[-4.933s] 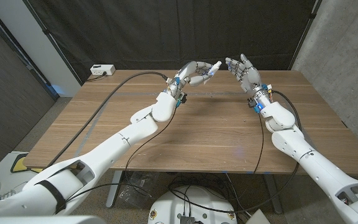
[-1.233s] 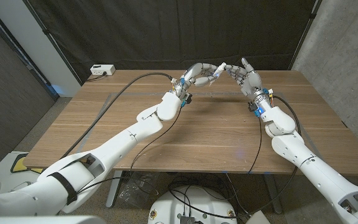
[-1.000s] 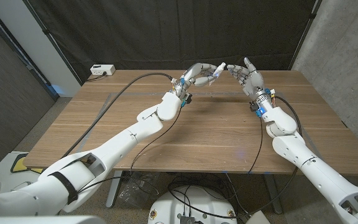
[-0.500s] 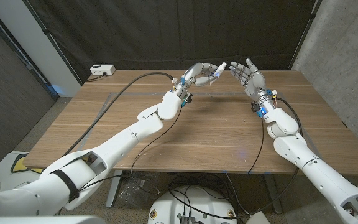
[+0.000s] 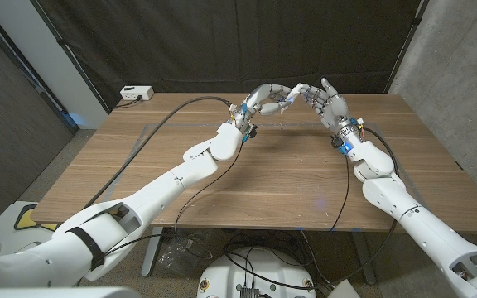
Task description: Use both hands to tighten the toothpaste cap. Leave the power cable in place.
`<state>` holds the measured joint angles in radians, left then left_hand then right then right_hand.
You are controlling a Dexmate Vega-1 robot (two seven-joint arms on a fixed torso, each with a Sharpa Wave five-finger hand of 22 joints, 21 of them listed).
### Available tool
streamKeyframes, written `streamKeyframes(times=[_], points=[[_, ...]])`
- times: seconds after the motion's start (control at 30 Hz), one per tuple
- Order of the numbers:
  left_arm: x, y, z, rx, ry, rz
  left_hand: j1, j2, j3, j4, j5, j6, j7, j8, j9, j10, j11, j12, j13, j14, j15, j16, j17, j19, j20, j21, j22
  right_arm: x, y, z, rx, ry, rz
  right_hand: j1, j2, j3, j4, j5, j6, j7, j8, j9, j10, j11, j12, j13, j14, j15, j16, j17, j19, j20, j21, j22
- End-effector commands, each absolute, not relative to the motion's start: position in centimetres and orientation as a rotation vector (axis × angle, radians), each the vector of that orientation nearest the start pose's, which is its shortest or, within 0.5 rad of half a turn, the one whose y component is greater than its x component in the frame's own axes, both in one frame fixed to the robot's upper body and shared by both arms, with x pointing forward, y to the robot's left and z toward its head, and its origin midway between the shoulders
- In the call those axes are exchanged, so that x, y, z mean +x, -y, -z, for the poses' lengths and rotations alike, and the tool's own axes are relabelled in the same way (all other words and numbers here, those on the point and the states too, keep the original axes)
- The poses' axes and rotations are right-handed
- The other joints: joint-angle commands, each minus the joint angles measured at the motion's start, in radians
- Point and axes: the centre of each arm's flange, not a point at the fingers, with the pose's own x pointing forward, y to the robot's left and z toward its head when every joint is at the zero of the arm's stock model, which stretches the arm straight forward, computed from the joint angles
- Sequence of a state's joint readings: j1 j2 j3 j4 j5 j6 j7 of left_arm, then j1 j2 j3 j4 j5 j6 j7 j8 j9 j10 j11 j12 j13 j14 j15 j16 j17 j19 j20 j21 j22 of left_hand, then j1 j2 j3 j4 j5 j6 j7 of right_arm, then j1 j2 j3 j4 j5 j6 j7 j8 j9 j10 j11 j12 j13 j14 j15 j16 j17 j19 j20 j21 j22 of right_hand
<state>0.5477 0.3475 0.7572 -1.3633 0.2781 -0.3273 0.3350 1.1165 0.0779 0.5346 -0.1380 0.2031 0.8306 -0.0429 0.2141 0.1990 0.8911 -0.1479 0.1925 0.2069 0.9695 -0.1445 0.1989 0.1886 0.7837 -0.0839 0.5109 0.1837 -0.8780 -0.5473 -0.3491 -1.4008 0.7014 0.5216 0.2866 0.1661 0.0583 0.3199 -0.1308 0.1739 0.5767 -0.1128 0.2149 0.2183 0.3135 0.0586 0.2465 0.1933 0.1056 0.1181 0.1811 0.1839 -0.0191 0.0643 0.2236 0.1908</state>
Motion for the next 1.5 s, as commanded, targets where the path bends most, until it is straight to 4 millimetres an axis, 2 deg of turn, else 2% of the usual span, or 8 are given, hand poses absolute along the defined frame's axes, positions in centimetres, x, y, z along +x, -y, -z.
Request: streamKeyframes(times=[0.03, 0.2, 0.4, 1.0, 1.3, 1.5], points=[[60.10, -4.24, -7.18, 0.750, 1.126, 0.250, -0.003, 0.003, 0.005, 0.000, 0.005, 0.004, 0.002, -0.002, 0.003, 0.008, 0.002, 0.004, 0.002, 0.002, -0.062, 0.005, 0.002, -0.004, -0.023, 0.008, 0.005, 59.13, 26.46, -1.97, -0.019, 0.900, -0.476, 0.000, -0.004, 0.001, 0.003, 0.005, 0.017, -0.012, 0.008, -0.001, -0.004, -0.002, 0.001, 0.003, -0.006, 0.005, -0.001, 0.003, -0.011, 0.007, -0.003, 0.001], [60.31, -4.25, -7.26, 0.751, 1.125, 0.255, -0.003, 0.003, 0.007, -0.001, 0.005, 0.004, 0.003, -0.002, 0.003, 0.007, 0.002, 0.003, 0.002, 0.002, -0.062, 0.005, 0.002, -0.005, -0.023, 0.008, 0.005, 59.07, 26.36, -2.00, -0.020, 0.900, -0.476, 0.003, -0.002, 0.003, 0.002, 0.005, 0.047, -0.023, 0.018, -0.003, 0.002, -0.005, 0.004, 0.003, -0.006, 0.005, 0.001, 0.003, -0.009, 0.011, -0.003, 0.001], [60.52, -4.32, -7.35, 0.754, 1.120, 0.258, -0.003, 0.003, 0.010, -0.001, 0.005, 0.004, 0.003, -0.002, 0.003, 0.008, 0.005, 0.004, 0.002, 0.000, -0.062, 0.004, 0.002, -0.006, -0.023, 0.010, 0.005, 59.14, 26.31, -1.89, -0.013, 0.897, -0.472, 0.006, 0.000, 0.004, 0.001, 0.005, 0.068, -0.025, 0.024, -0.004, 0.006, -0.008, 0.005, 0.003, -0.002, 0.008, 0.004, 0.002, -0.006, 0.020, -0.002, 0.001], [60.61, -4.55, -7.59, 0.750, 1.127, 0.247, -0.006, 0.002, 0.016, -0.001, 0.005, 0.004, 0.003, -0.003, 0.003, 0.007, 0.004, 0.003, 0.002, 0.001, -0.062, 0.005, 0.003, -0.008, -0.024, 0.013, 0.005, 59.37, 26.02, -2.13, -0.016, 0.907, -0.477, 0.014, 0.005, 0.008, -0.003, 0.006, 0.130, -0.030, 0.041, -0.007, 0.027, -0.009, 0.012, 0.003, 0.008, -0.002, 0.008, 0.002, -0.002, 0.022, -0.002, 0.002], [60.92, -4.50, -7.60, 0.741, 1.127, 0.247, -0.008, 0.001, 0.018, -0.001, 0.005, 0.003, 0.003, -0.003, 0.003, 0.006, 0.003, 0.003, 0.002, 0.001, -0.061, 0.005, 0.003, -0.008, -0.023, 0.014, 0.004, 58.95, 26.57, -1.87, -0.003, 0.909, -0.445, 0.023, 0.010, 0.013, -0.005, 0.006, 0.221, -0.034, 0.069, -0.006, 0.060, -0.018, 0.024, 0.003, 0.037, -0.012, 0.016, 0.002, 0.015, 0.030, 0.002, 0.001], [60.99, -4.48, -7.75, 0.732, 1.133, 0.242, -0.008, 0.001, 0.020, -0.001, 0.004, 0.001, 0.004, -0.004, 0.003, 0.008, 0.003, 0.004, 0.002, 0.001, -0.062, 0.005, 0.003, -0.009, -0.023, 0.016, 0.004, 58.86, 26.80, -1.72, -0.003, 0.906, -0.442, 0.026, 0.010, 0.014, -0.005, 0.006, 0.243, -0.033, 0.076, -0.006, 0.076, -0.019, 0.029, 0.003, 0.052, -0.014, 0.019, 0.002, 0.020, 0.030, 0.003, 0.001]])
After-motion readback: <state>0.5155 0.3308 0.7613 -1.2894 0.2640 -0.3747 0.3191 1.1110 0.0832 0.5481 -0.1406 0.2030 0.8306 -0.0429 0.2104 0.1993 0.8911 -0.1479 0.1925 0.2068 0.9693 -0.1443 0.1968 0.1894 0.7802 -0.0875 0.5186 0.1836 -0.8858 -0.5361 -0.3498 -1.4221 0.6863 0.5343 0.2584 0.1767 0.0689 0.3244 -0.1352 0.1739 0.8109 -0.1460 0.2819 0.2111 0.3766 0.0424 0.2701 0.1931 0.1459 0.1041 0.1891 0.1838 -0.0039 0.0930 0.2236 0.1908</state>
